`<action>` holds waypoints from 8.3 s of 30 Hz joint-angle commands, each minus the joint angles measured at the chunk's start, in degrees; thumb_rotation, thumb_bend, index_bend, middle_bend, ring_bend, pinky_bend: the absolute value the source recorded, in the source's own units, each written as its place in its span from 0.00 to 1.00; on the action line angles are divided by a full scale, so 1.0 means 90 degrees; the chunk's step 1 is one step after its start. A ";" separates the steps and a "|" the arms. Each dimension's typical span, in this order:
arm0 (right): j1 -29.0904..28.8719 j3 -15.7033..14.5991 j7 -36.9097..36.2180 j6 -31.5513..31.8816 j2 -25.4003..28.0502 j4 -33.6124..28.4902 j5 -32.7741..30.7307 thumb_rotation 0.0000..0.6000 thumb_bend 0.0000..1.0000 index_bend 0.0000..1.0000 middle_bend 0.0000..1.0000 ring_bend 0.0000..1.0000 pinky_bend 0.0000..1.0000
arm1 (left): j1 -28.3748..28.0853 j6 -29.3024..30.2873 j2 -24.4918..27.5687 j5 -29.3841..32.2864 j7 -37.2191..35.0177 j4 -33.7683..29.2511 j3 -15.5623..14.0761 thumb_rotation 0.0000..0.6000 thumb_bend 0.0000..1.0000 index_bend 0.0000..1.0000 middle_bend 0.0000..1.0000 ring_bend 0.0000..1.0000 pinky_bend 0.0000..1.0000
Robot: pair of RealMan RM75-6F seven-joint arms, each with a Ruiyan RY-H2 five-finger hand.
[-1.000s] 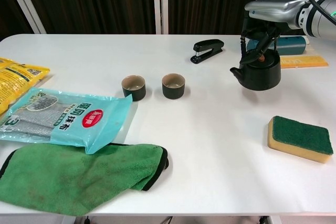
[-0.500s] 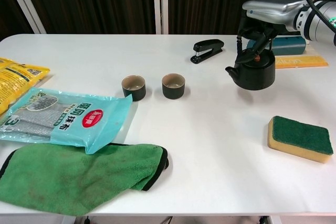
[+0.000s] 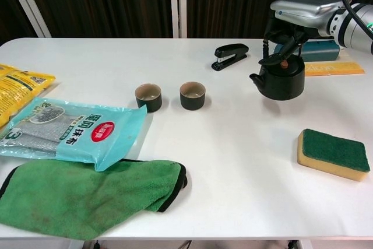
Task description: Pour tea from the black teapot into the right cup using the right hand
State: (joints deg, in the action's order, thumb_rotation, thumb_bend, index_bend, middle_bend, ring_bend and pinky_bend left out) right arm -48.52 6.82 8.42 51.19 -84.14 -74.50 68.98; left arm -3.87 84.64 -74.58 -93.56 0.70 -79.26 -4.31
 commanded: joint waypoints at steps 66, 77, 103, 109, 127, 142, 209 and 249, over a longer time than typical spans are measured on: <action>-0.0958 -0.0024 -0.3057 0.0349 -0.1524 0.3086 0.2382 0.76 0.19 1.00 1.00 1.00 0.91 | -0.0028 -0.0098 -0.0011 0.0223 -0.0017 0.0075 0.0083 1.00 0.13 0.17 0.09 0.07 0.23; -0.1204 -0.0217 -0.3449 0.0439 -0.1856 0.3729 0.2645 0.76 0.18 1.00 1.00 1.00 0.91 | 0.0004 -0.0090 -0.0002 0.0276 -0.0080 0.0122 0.0091 1.00 0.13 0.17 0.09 0.07 0.23; -0.1560 -0.0331 -0.2926 0.0129 -0.1998 0.3992 0.2619 0.77 0.18 1.00 1.00 1.00 0.92 | 0.0049 -0.0054 -0.0072 0.0299 -0.0487 0.0452 0.0099 1.00 0.13 0.17 0.09 0.07 0.23; -0.1590 -0.0358 -0.2851 0.0036 -0.2015 0.3997 0.2589 0.78 0.20 1.00 1.00 1.00 0.92 | 0.0058 -0.0032 -0.0079 0.0288 -0.0564 0.0486 0.0097 1.00 0.13 0.17 0.09 0.07 0.23; -0.1797 -0.0355 -0.2238 -0.0157 -0.1948 0.3690 0.2569 0.78 0.22 1.00 1.00 1.00 0.92 | 0.0100 0.0018 -0.0130 0.0289 -0.0775 0.0695 0.0094 1.00 0.13 0.17 0.09 0.07 0.23; -0.1905 -0.0331 -0.1679 -0.0376 -0.1818 0.3352 0.2496 0.79 0.22 1.00 1.00 1.00 0.92 | 0.0112 0.0035 -0.0183 0.0279 -0.0926 0.0835 0.0094 1.00 0.13 0.17 0.09 0.07 0.23; -0.2019 -0.0262 -0.0603 -0.0774 -0.1561 0.2801 0.2269 0.90 0.23 1.00 1.00 1.00 0.93 | 0.0137 0.0043 -0.0232 0.0279 -0.1084 0.0983 0.0087 1.00 0.13 0.17 0.09 0.07 0.23; -0.2082 -0.0225 -0.0243 -0.0883 -0.1535 0.2675 0.2210 0.98 0.23 1.00 1.00 1.00 0.93 | 0.0131 0.0051 -0.0235 0.0269 -0.1056 0.0970 0.0094 1.00 0.13 0.17 0.09 0.07 0.23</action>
State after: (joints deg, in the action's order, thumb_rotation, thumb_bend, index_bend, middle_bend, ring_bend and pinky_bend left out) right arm -67.25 4.79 6.22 43.25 -97.97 -50.42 88.88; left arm -2.70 85.10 -76.69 -91.14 -8.80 -70.53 -3.48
